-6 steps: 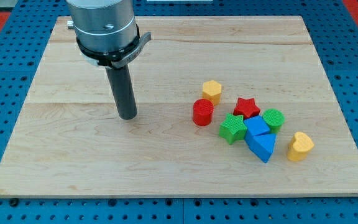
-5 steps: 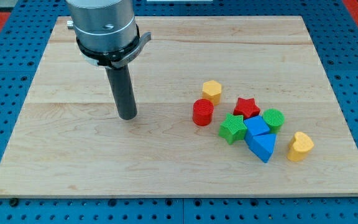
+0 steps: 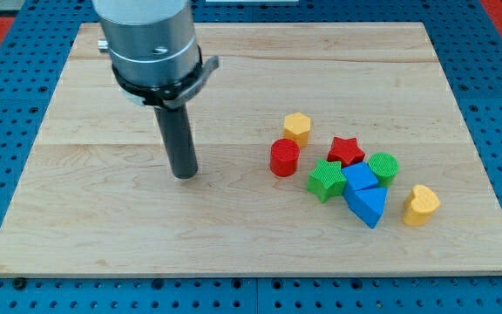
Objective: Move the red circle towards the center right of the board
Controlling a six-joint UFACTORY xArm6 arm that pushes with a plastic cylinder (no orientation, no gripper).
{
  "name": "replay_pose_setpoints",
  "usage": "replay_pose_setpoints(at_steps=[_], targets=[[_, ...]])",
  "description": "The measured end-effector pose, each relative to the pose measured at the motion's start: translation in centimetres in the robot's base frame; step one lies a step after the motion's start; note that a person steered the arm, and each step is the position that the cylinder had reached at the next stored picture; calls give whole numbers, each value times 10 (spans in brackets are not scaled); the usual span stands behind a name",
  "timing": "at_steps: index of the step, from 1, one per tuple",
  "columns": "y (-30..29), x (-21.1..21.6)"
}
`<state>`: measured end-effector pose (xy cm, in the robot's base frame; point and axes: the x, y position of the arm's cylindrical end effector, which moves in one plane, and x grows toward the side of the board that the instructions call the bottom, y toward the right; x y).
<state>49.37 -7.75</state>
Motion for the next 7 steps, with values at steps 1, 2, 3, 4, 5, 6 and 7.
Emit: replay_pose_setpoints(at_steps=[1,2,3,4,5,6,7], targets=[[34,14],[74,16],[102,5],[103,5],[107,-10],[125,-35],[133,-54]])
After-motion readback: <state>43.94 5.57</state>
